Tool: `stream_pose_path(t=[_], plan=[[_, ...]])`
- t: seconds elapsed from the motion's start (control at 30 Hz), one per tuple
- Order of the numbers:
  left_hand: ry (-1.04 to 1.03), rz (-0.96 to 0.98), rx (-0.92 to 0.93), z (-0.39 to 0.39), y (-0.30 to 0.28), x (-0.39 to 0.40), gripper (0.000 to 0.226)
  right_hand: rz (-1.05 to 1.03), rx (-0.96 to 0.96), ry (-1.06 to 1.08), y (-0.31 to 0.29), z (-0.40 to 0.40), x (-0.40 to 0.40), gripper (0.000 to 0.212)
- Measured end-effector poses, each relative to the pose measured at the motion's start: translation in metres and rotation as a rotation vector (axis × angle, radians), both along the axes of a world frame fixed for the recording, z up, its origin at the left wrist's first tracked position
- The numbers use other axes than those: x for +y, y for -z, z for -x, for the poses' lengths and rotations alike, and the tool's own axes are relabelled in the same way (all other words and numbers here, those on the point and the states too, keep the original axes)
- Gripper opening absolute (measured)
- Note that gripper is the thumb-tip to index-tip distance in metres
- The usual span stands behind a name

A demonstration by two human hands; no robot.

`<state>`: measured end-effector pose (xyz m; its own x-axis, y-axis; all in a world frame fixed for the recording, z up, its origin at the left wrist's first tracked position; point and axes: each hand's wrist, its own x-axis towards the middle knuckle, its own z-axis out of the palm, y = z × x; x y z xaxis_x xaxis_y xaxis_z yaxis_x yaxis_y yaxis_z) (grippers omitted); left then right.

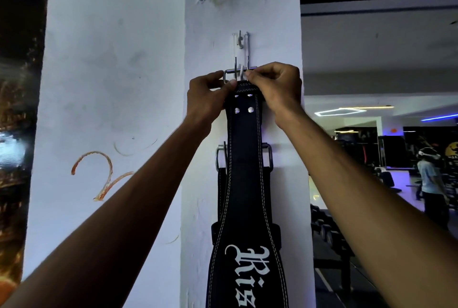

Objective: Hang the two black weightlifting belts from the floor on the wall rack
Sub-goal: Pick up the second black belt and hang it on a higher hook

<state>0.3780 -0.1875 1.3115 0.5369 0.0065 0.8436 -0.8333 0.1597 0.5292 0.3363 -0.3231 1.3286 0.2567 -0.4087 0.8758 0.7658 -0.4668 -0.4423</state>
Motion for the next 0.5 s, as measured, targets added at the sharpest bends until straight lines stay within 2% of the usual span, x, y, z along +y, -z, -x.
stream_pose_path(t=[0.37,0.43,0.5], plan=[[0.066,-0.069,0.064,0.0,0.009,0.003,0.043,-0.009,0.027,0.058,0.014,0.003,0.005,0.013],[0.062,-0.083,0.067,0.003,0.009,0.002,0.032,-0.031,0.036,0.055,0.013,0.004,0.006,0.019],[0.047,-0.067,0.076,0.003,0.007,-0.001,0.036,-0.057,0.052,0.067,0.012,0.005,0.007,0.03]])
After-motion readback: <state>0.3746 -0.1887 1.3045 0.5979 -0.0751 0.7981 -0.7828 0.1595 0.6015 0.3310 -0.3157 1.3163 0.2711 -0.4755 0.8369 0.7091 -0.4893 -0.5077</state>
